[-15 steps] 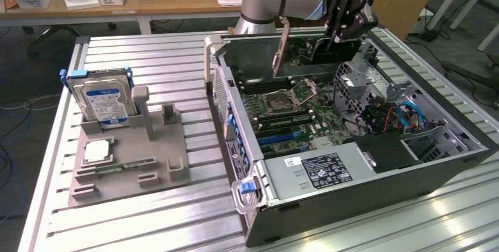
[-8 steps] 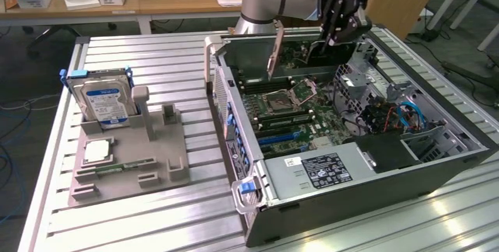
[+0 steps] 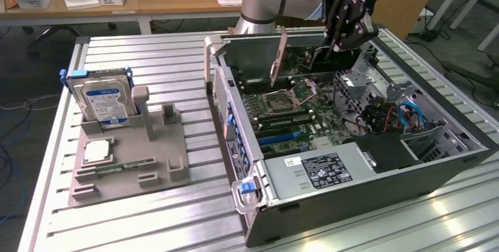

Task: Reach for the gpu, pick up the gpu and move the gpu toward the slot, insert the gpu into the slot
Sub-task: 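Insert the gpu into the slot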

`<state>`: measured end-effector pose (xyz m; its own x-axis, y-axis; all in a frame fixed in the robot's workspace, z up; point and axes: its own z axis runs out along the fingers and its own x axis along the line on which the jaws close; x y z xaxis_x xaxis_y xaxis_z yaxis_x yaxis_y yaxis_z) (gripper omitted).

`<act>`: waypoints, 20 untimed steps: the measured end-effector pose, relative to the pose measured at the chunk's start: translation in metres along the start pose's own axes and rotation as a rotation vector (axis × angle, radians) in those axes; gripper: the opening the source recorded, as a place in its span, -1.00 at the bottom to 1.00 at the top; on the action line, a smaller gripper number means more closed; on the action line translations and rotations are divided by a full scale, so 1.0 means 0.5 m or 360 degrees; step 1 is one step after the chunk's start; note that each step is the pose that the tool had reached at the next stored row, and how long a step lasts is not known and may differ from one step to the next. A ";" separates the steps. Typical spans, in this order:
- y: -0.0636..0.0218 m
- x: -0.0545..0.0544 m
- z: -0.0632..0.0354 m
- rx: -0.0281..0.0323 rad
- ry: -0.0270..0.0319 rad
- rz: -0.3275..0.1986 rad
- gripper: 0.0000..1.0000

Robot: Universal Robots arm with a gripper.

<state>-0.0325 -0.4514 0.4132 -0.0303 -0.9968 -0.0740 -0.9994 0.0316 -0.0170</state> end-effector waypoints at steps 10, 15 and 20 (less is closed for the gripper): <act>0.028 0.019 0.011 0.00000 0.00001 0.0000 -0.49; 0.031 0.043 0.013 0.00003 -0.00004 0.0001 -0.49; 0.046 0.045 0.025 0.00001 0.00002 0.0000 -0.49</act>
<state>-0.0559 -0.4720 0.3990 -0.0304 -0.9968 -0.0739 -0.9994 0.0317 -0.0171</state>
